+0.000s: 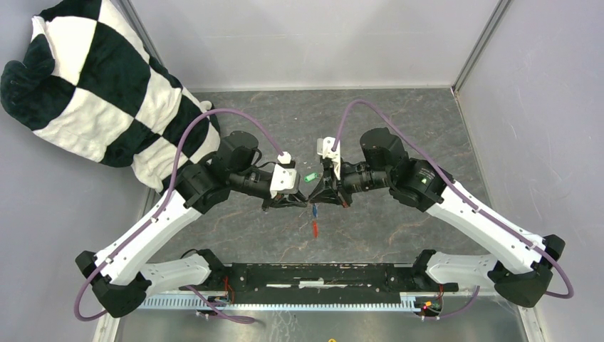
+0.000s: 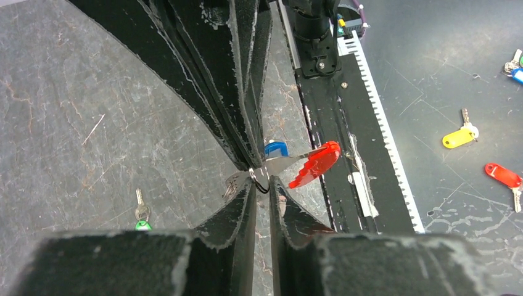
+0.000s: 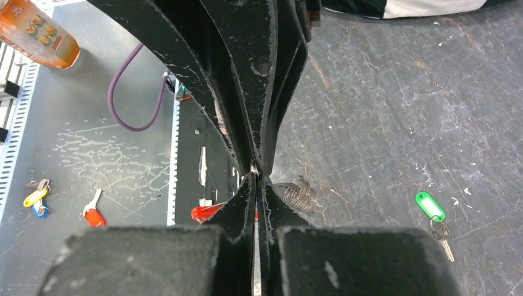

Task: Put the keys on the keyring
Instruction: Adjust the key on the keyring.

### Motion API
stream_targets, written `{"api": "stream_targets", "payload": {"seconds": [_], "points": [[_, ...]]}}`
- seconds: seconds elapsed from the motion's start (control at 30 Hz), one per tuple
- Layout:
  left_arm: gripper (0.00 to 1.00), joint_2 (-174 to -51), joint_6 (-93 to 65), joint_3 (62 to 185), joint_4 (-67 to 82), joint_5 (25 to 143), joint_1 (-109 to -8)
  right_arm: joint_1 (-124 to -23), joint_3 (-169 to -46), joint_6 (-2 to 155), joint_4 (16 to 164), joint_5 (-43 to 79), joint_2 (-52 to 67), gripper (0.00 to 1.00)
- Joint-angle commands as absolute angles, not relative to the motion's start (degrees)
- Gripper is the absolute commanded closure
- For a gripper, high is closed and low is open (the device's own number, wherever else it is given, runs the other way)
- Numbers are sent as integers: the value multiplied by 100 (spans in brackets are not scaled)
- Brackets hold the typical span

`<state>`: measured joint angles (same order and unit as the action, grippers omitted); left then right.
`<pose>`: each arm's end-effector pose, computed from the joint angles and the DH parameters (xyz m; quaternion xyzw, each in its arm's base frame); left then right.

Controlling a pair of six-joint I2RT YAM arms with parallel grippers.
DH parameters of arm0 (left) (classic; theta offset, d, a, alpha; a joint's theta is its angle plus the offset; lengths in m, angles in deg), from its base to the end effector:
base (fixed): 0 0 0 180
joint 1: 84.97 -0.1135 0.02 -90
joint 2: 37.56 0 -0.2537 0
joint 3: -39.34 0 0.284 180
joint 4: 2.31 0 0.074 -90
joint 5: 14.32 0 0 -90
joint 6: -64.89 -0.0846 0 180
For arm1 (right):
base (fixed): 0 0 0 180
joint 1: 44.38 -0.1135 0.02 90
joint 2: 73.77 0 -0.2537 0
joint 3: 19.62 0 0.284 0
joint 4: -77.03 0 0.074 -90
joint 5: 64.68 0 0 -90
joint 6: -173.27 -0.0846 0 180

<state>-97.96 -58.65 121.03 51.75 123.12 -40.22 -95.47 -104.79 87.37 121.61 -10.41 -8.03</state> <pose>0.1476 -0.2341 0.3662 0.6568 0.5017 -0.3943 0.4019 0.1580 0.2744 0.3786 -0.5179 0.6358 0.4409 0.3648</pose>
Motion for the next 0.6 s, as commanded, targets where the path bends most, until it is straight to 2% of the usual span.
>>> {"api": "stream_targets", "payload": {"seconds": [0.0, 0.17, 0.33, 0.37, 0.4, 0.47, 0.5, 0.57], "points": [[83, -9852, -5934, 12342, 5034, 12382, -3999, -9633, -10816, 8837, 12059, -911, -782, 99], [97, -9856, -5953, 12293, 5031, 12327, -4004, -9690, -10847, 8789, 11972, -957, -785, 99], [98, -9862, -5936, 12275, 5038, 12377, -3999, -9695, -10737, 8507, 11641, -1070, -861, 99], [98, -9864, -5912, 12273, 5045, 12422, -3998, -9699, -10704, 8432, 11556, -1015, -892, 93], [98, -9852, -5846, 12254, 5019, 12457, -4004, -9697, -10669, 8341, 11483, -907, -949, 83], [98, -9784, -5515, 12159, 4828, 12488, -4005, -9686, -10572, 8087, 11281, -664, -1125, 69], [98, -9717, -5359, 12038, 4679, 12489, -4008, -9658, -10466, 7971, 11139, -503, -1280, 63], [98, -9507, -4894, 11761, 4168, 12452, -4006, -9523, -10277, 7716, 10816, -395, -1566, 58]]}}
